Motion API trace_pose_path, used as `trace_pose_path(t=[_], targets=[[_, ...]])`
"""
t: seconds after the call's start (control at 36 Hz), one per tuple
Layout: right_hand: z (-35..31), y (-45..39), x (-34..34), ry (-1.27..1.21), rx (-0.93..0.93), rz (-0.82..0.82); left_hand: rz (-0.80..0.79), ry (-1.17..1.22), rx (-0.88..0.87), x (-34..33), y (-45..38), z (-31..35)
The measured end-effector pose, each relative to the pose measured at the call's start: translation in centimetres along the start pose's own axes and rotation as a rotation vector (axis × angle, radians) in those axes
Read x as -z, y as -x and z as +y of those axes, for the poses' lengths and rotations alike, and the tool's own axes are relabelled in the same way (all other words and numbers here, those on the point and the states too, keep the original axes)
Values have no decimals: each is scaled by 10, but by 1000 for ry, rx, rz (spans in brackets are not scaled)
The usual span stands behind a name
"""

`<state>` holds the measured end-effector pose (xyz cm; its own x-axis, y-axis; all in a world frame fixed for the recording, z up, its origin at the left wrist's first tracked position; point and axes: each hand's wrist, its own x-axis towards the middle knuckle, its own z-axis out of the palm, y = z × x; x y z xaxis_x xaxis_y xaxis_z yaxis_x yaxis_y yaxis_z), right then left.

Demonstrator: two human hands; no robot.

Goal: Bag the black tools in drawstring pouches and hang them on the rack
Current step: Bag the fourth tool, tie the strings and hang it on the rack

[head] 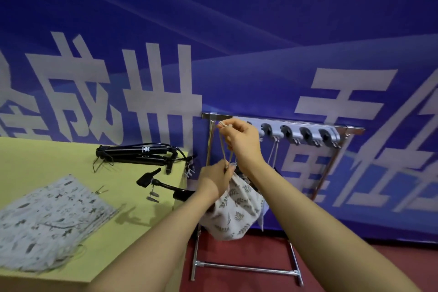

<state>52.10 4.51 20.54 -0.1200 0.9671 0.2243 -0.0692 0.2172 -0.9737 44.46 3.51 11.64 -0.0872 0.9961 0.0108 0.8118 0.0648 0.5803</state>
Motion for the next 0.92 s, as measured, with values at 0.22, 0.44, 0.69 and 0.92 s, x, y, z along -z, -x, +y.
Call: trace_pose_path(t=[0.22,0.44,0.69,0.92], targets=[[-1,-2,15,-79,60,115,-145,-381,-14,-15,0,-10],[9,-3,20,-45,44,216,-175,-628,-83,-22,-2,-30],[14,-19,17,40,56,274,-127,-610,-112,-41,3,-54],[27,-28,17,102,53,227,-229,-228,-29,-41,-11,-39]])
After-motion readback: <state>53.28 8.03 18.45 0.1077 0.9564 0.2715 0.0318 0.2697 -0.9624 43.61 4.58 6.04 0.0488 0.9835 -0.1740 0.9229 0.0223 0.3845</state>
